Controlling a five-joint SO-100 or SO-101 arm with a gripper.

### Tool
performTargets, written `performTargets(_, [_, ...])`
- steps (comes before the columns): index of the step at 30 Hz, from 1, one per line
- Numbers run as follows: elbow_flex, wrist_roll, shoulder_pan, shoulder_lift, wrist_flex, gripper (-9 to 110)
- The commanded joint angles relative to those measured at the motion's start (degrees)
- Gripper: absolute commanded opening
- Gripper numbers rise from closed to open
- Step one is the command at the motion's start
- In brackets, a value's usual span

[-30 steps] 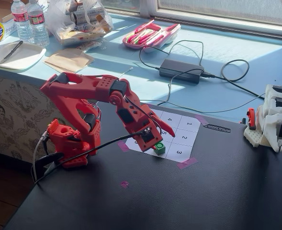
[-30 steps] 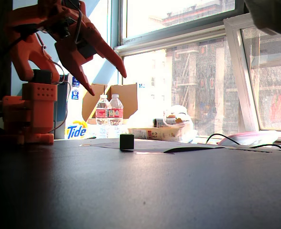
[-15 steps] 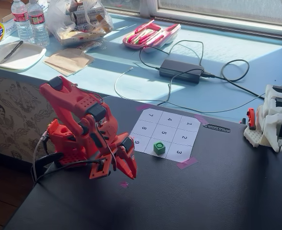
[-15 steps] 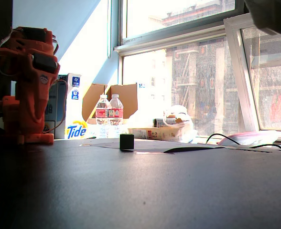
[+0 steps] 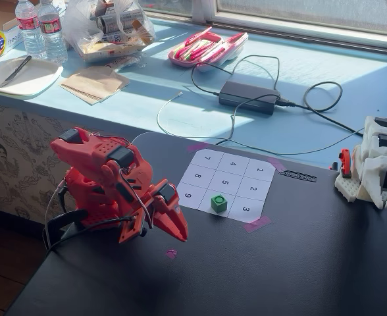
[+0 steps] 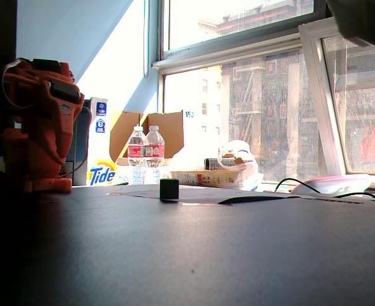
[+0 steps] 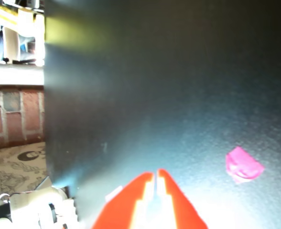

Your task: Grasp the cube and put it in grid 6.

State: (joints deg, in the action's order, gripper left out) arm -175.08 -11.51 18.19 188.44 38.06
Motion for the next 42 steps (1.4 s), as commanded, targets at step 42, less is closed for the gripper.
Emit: performTargets(42, [-4.4,-1.0,-2.2,0.6,7.7,0])
